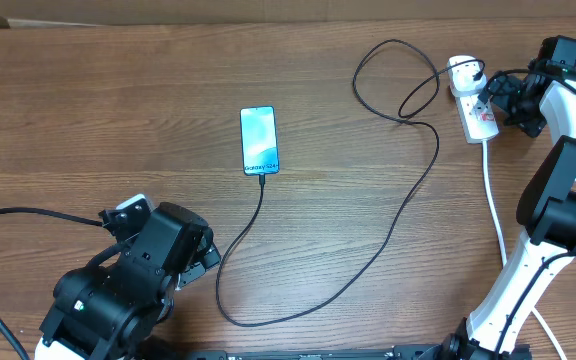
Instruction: Plug charger to phone and switch on socket
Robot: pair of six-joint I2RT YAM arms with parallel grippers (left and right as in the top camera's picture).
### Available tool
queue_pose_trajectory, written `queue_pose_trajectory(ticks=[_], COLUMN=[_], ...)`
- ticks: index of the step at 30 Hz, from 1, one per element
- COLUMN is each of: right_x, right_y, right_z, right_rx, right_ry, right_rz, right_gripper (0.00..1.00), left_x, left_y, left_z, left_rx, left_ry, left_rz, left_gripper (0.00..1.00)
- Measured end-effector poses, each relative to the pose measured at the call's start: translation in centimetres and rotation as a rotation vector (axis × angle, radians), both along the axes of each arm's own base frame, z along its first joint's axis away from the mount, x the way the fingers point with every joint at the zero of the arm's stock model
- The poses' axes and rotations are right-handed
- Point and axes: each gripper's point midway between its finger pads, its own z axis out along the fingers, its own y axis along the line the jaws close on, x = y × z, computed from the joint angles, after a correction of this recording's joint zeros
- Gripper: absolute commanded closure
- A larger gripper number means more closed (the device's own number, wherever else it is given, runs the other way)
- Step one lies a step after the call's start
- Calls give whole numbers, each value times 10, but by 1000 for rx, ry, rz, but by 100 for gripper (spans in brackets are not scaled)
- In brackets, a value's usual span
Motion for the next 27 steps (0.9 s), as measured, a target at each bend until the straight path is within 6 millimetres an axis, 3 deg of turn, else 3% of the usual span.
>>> queue_pose_trajectory(ticks=[10,15,18,21,27], right_x=[-11,-20,-19,-24,-57], right_y=[24,26,25,27,38], right_z=[-2,14,49,99,194], right_rx=[80,74,50,21,-22], right_ry=[48,57,4,-65,-177], right_rz=[45,49,50,50,56], right_gripper=[0,0,0,0,0], left_x=[0,0,0,0,0], left_y=[0,0,0,0,0], left_z=[0,0,0,0,0], left_rx=[0,0,0,0,0], left_ry=[0,0,0,0,0], left_rz=[0,0,0,0,0], left_gripper=[0,0,0,1,0])
